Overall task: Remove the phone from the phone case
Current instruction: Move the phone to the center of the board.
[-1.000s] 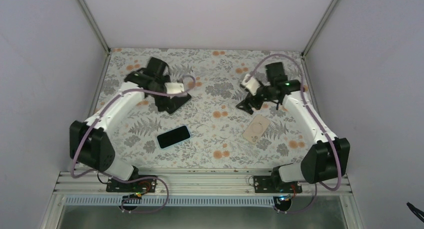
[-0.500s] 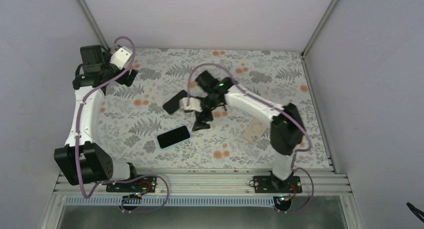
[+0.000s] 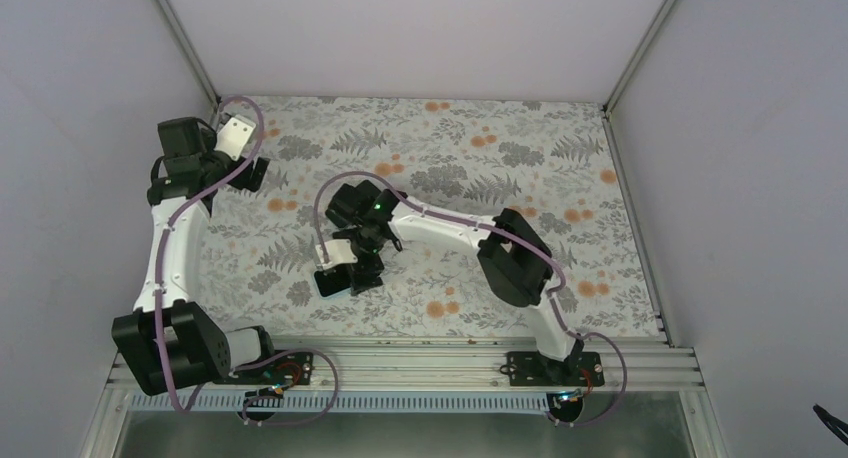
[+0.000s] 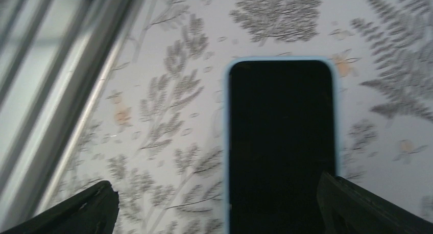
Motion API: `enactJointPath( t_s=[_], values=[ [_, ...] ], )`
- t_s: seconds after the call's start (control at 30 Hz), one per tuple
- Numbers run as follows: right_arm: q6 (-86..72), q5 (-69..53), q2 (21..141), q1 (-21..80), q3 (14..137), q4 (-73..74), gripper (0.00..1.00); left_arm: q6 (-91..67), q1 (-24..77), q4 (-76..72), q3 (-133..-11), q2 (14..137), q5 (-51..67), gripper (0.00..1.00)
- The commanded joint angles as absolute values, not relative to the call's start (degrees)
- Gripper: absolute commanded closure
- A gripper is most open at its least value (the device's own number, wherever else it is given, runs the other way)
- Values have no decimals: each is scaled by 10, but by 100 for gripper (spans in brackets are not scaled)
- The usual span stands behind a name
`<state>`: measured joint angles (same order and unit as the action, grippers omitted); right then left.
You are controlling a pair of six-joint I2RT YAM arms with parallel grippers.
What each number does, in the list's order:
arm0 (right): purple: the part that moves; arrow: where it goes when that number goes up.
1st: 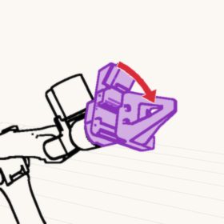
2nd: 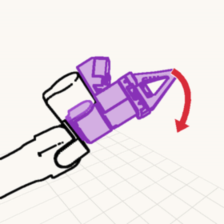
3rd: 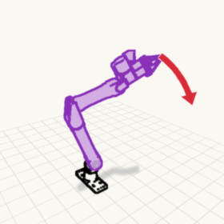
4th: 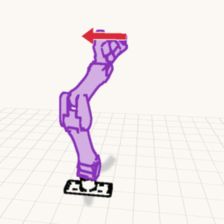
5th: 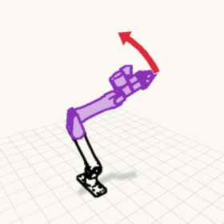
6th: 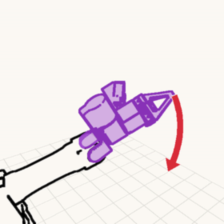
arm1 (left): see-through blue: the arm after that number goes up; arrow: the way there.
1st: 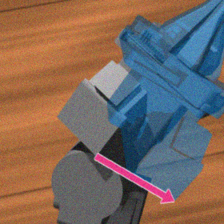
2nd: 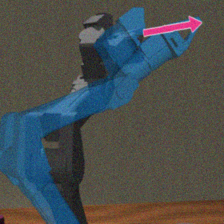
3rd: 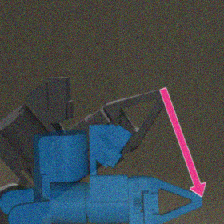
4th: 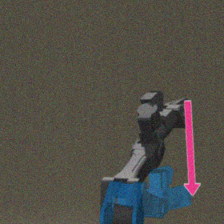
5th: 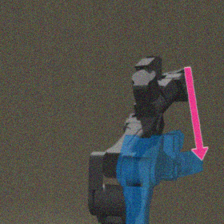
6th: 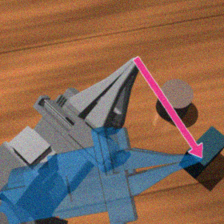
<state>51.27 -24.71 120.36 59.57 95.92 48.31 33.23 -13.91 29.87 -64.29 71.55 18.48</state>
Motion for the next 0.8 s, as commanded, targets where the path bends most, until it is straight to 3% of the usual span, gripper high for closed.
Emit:
enactJointPath(
  t_s=[0.0, 0.03, 0.1, 0.13, 0.17, 0.2, 0.37, 0.57, 0.67, 0.77],
  values=[
    [521, -214, 1256, 603, 1030, 490, 1, 318, -146, 260, -616, 710, 183, 0],
    [517, -225, 1262, 603, 1040, 493, 4, 317, -147, 255, -610, 711, 183, 0],
    [513, -246, 1265, 609, 1050, 491, 27, 314, -150, 250, -605, 713, 185, 0],
    [506, -247, 1265, 615, 1052, 481, 43, 314, -152, 247, -602, 715, 187, 0],
    [492, -239, 1265, 623, 1053, 465, 74, 313, -153, 245, -601, 716, 188, 0],
    [464, -219, 1266, 631, 1056, 439, 94, 311, -155, 241, -600, 717, 189, 0],
    [356, -134, 1321, 644, 1120, 361, 97, 295, -160, 229, -594, 718, 194, 0],
    [330, -95, 1406, 653, 1213, 383, 97, 292, -166, 226, -582, 712, 192, 0],
    [341, -135, 1418, 654, 1236, 406, 97, 295, -170, 226, -576, 708, 191, 0],
    [379, -199, 1376, 668, 1183, 406, 97, 302, -176, 226, -571, 704, 190, 0]
  ],
)
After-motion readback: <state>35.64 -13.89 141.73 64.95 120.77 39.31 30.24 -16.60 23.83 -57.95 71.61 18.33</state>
